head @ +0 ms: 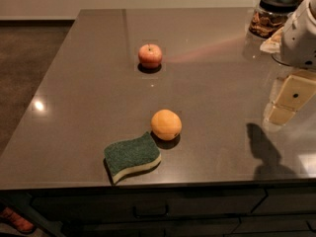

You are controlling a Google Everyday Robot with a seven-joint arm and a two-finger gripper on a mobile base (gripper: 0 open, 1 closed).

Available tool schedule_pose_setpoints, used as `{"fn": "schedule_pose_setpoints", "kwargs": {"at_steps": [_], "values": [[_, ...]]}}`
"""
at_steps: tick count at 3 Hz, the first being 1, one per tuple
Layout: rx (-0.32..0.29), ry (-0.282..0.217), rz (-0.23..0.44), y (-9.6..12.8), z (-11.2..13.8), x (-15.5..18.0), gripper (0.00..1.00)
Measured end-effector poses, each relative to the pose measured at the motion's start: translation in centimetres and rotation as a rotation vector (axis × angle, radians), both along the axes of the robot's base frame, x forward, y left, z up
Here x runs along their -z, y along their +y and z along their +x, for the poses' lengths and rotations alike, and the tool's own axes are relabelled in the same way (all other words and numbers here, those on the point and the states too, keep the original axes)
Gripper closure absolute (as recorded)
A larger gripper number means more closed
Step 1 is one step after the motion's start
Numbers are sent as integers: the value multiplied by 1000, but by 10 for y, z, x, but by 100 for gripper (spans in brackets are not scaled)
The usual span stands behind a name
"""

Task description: Pick apple

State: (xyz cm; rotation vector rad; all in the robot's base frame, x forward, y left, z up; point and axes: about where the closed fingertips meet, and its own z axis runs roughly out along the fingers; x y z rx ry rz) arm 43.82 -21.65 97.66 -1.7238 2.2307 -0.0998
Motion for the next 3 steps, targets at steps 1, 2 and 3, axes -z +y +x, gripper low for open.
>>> {"fn": "schedule_pose_setpoints", "kwargs": {"at_steps": [1, 2, 3], "values": [[-9, -4, 10, 4, 7, -2, 0], [-17, -5, 51, 14, 34, -3, 0], [-40, -20, 165, 49, 92, 0, 0]]}}
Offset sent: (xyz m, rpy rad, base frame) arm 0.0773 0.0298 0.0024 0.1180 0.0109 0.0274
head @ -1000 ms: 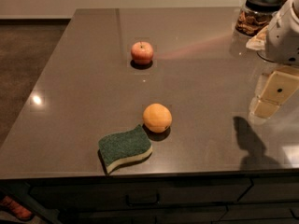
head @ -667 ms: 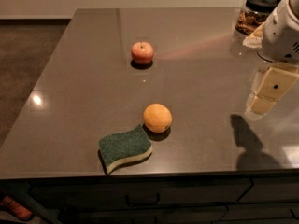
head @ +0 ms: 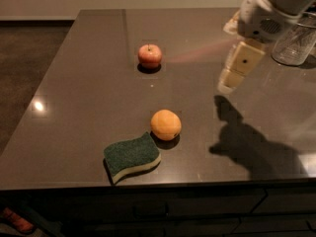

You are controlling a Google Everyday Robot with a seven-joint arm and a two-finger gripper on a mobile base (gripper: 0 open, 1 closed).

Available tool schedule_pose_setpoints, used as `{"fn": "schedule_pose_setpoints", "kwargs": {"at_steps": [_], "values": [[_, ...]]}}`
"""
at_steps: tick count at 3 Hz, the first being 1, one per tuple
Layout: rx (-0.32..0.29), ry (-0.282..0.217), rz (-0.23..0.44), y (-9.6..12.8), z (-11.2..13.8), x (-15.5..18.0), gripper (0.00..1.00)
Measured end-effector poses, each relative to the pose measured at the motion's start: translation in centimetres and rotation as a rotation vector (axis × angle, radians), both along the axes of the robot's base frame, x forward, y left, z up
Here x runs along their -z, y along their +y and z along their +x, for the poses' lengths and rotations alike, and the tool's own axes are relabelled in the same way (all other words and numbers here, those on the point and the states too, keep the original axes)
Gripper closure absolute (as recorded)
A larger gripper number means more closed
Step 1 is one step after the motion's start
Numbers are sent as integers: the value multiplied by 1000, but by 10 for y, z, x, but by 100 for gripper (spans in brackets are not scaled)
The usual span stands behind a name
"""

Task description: Pick apple

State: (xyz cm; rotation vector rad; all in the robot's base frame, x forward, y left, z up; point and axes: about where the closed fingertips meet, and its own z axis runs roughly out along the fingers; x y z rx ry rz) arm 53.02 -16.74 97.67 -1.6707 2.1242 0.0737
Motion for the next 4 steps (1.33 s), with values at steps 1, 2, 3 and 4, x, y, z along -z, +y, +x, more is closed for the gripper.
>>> {"fn": "schedule_pose_setpoints", "kwargs": {"at_steps": [1, 2, 3, 4], "values": [[-2, -27, 72, 24, 36, 2, 0], [33, -51, 159, 58, 80, 18, 0], [90, -55, 232, 84, 125, 33, 0], [151, -36, 291, 114, 169, 57, 0]]}}
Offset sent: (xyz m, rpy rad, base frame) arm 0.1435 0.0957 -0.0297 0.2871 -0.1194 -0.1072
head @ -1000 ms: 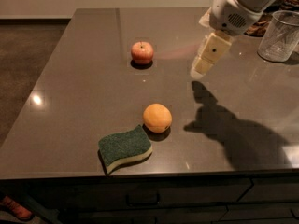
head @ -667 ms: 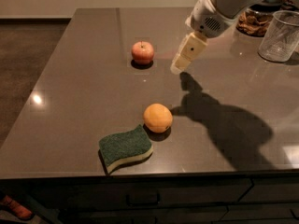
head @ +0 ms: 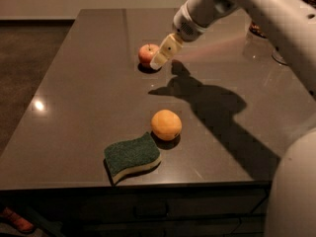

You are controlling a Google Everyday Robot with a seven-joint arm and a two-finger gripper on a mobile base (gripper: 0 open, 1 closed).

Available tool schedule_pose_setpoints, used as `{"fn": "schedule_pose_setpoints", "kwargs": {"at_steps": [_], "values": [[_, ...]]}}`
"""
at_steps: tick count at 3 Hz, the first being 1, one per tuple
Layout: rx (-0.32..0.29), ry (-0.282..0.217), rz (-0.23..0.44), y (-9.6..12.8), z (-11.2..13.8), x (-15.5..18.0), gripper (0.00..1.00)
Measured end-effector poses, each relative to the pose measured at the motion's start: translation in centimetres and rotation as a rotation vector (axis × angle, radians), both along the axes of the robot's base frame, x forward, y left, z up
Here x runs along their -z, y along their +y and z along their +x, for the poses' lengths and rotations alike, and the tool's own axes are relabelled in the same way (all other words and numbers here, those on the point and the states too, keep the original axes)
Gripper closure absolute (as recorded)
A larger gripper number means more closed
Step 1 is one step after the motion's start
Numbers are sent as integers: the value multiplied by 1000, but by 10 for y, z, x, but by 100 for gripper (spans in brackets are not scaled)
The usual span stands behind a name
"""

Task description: Pick apple

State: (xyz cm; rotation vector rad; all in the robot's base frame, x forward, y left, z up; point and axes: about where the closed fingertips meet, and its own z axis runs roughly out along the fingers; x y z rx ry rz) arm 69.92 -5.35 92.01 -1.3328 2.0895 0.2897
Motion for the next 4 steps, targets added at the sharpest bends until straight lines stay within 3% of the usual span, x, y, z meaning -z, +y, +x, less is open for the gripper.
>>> {"fn": "schedule_pose_setpoints", "kwargs": {"at_steps": [2, 3, 4], "values": [[29, 42, 32, 26, 29, 30, 0], [15, 72, 41, 41, 36, 46, 3], [-9, 91, 51, 53, 38, 52, 21]]}}
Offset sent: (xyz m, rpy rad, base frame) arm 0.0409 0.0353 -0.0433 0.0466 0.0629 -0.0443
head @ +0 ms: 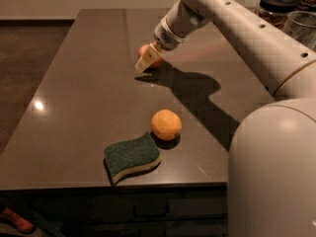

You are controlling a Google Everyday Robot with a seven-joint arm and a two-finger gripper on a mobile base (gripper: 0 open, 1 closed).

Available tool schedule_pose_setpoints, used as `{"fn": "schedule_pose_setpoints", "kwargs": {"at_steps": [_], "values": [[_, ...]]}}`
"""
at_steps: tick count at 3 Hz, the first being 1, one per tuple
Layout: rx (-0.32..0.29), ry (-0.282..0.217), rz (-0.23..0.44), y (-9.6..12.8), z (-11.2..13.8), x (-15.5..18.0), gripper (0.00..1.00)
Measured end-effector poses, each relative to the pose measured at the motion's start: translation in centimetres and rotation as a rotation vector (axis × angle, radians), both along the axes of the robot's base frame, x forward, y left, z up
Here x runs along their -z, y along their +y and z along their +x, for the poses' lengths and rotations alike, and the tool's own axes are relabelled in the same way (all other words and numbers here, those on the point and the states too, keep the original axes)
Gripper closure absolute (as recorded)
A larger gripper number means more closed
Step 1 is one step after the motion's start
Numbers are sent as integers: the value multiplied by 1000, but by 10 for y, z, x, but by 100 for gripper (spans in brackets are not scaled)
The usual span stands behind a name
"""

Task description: Pick apple

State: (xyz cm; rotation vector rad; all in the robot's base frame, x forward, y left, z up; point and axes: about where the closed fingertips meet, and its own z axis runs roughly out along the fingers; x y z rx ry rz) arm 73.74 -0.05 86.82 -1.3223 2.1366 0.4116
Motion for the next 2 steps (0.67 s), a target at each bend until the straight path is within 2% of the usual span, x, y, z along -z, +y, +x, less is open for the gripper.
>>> {"fn": "schedule_pose_setpoints", "kwargs": {"at_steps": [1, 2], "values": [[-25, 3, 13, 11, 1, -2, 43], [-43, 9, 41, 9, -5, -15, 67]]}}
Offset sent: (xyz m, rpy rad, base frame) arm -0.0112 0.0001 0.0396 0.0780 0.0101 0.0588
